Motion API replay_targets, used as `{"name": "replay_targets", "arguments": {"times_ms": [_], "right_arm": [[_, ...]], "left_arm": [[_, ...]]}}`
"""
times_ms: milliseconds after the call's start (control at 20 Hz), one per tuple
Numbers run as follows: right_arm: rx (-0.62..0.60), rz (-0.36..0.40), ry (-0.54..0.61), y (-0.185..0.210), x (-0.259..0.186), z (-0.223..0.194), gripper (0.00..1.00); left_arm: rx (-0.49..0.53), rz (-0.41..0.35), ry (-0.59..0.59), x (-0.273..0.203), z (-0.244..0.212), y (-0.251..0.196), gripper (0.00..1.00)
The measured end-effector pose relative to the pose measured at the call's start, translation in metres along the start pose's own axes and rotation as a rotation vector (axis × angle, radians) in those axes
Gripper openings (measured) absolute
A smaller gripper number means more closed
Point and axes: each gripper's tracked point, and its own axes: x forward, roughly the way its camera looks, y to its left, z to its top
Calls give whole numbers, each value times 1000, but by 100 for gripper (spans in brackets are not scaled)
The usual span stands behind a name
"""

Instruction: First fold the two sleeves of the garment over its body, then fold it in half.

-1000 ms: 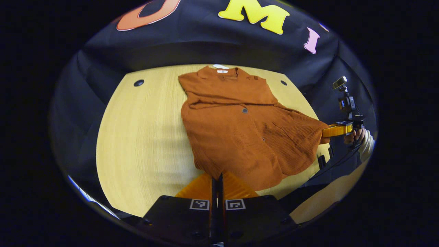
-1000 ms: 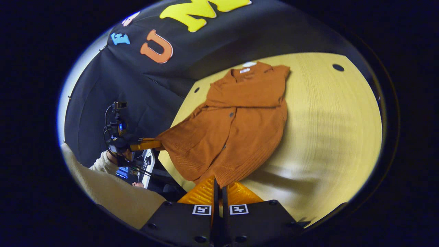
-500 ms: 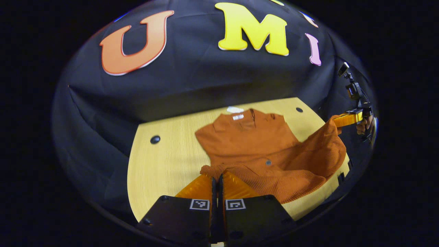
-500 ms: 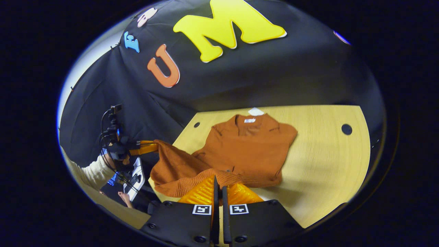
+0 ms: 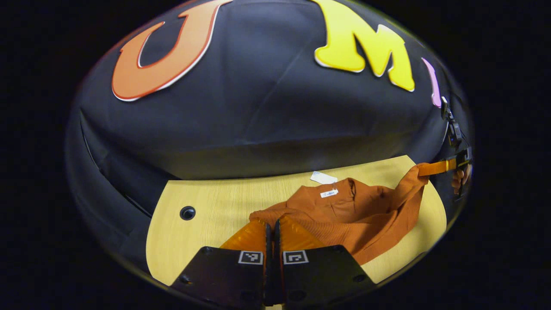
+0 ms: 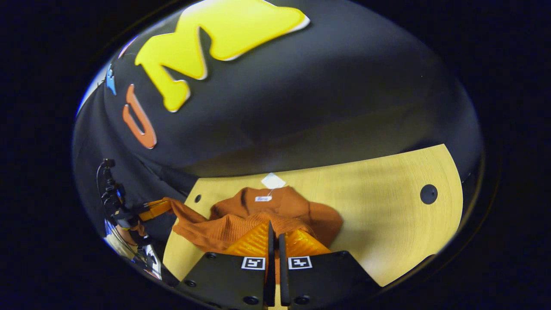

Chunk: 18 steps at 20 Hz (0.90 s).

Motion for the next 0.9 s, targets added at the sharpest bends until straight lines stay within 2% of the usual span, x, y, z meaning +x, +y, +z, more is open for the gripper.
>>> {"name": "replay_targets", "arguments": {"times_ms": [50,100,200,350,500,700,750,900], "right_arm": [[16,-15,-16,-7,23,2,5],[26,-61,-25,-20,40,4,5],[76,-114,-1,-38,72,-4,5],[106,-162,-13,-46,82,-10,5],[121,-167,-11,-50,93,-16,6],[169,-142,-77,-46,90,0,9],[183,-128,-86,-43,91,4,7],[176,-144,-86,-47,91,6,59]], "left_arm": [[9,13,4,18,-3,5,3],[28,20,24,37,-10,9,3],[55,42,70,66,-29,14,3],[56,42,81,84,-40,10,3],[45,27,47,90,-32,4,3],[20,-12,29,97,-38,3,5],[24,-22,28,98,-38,3,7],[34,-67,25,94,-33,-12,12]]}}
